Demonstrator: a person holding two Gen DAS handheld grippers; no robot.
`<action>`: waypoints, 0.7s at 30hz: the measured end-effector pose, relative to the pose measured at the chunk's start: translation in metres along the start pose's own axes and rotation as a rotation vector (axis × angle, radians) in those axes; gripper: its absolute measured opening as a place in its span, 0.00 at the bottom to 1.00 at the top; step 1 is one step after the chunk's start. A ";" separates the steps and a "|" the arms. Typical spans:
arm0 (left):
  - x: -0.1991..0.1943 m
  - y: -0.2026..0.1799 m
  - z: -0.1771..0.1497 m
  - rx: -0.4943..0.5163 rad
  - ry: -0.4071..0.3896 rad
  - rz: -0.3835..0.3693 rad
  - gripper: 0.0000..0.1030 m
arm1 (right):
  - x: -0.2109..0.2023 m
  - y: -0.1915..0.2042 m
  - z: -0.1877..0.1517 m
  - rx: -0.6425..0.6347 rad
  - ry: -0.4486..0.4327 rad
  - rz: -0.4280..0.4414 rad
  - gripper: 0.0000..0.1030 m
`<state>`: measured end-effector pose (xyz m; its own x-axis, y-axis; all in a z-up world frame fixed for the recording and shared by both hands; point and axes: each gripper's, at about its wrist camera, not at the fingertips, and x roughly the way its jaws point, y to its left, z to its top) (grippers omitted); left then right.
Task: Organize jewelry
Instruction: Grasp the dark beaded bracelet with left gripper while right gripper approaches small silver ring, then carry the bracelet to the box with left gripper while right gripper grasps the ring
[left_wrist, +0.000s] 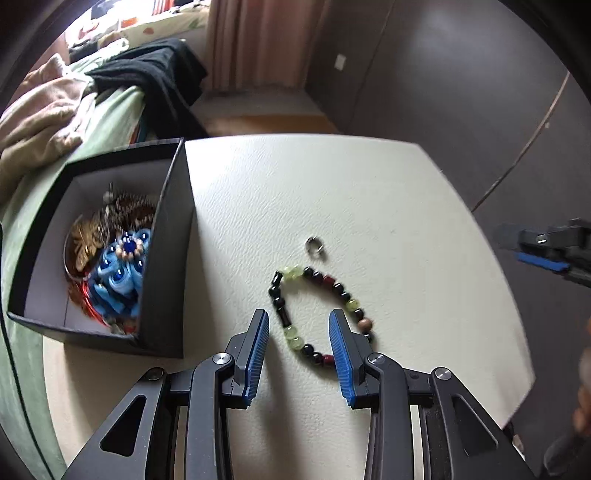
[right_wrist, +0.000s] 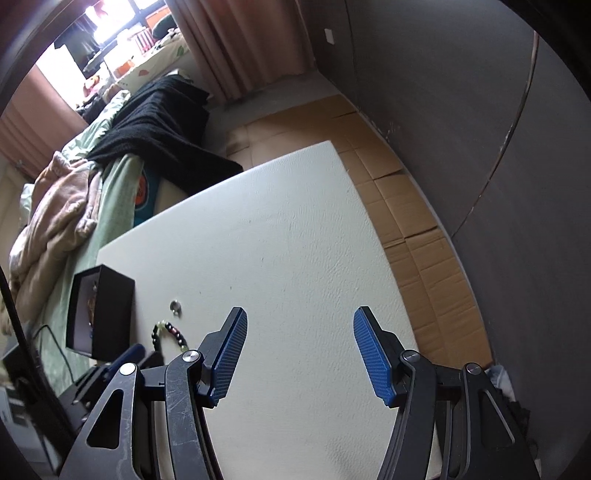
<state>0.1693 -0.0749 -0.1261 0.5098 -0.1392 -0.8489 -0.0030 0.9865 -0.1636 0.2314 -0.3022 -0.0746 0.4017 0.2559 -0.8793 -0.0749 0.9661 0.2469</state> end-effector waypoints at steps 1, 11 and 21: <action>-0.001 -0.002 -0.001 0.010 -0.018 0.016 0.34 | -0.001 0.002 -0.001 -0.007 -0.001 0.006 0.59; 0.003 -0.018 -0.006 0.071 -0.046 0.151 0.07 | -0.012 0.001 -0.005 -0.034 -0.019 0.014 0.59; -0.019 -0.004 0.004 0.014 -0.080 0.025 0.06 | -0.007 0.001 -0.004 -0.008 -0.010 0.016 0.59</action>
<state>0.1627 -0.0758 -0.1069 0.5764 -0.1081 -0.8099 -0.0045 0.9908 -0.1355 0.2250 -0.3034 -0.0694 0.4098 0.2712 -0.8709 -0.0892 0.9621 0.2576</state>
